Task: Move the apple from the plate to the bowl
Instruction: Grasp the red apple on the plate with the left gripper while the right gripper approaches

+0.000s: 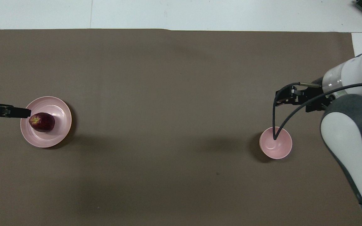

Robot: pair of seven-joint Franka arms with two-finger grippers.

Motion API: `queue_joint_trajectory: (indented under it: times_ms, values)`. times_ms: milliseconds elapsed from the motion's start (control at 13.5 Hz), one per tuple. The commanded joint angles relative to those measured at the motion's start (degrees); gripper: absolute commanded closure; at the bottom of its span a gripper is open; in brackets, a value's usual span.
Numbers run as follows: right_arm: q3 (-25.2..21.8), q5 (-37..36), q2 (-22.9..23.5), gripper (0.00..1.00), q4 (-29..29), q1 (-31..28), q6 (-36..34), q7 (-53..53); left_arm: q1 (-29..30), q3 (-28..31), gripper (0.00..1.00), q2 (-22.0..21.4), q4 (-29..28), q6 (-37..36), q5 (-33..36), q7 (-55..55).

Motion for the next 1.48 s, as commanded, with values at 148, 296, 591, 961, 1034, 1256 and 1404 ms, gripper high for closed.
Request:
queue_joint_trajectory:
  times_ms: [148,296,591,961,1034,1256,1404]
  values:
    - [0.2,2.8,4.6,0.0,0.0,3.3,5.1,9.0,1.6,-0.2,0.0,2.6,-6.1,9.5,-1.0,1.3]
    - [0.2,7.5,5.5,0.0,0.0,4.6,5.5,12.3,1.7,-0.2,0.0,3.0,-7.9,11.0,-1.1,1.3]
    - [0.2,13.8,6.4,0.0,0.2,7.1,6.1,19.2,1.8,-0.2,0.55,3.0,-7.7,11.5,-1.0,1.3]
    - [0.2,20.7,6.8,0.0,0.5,10.2,9.8,24.3,1.6,-0.2,1.0,3.1,-7.5,12.2,-1.0,1.3]
    - [0.2,22.0,7.2,0.0,0.8,10.7,10.9,26.1,1.2,-0.2,1.0,2.5,-7.4,12.2,-1.0,1.3]
    - [0.2,26.8,7.2,0.0,1.0,13.1,13.9,31.2,0.7,-1.1,1.0,-0.7,-6.8,9.9,-1.1,0.5]
    - [0.2,31.6,7.2,0.0,1.2,14.2,16.7,35.7,-1.5,-1.3,1.0,-3.6,-4.7,4.2,-4.2,0.4]
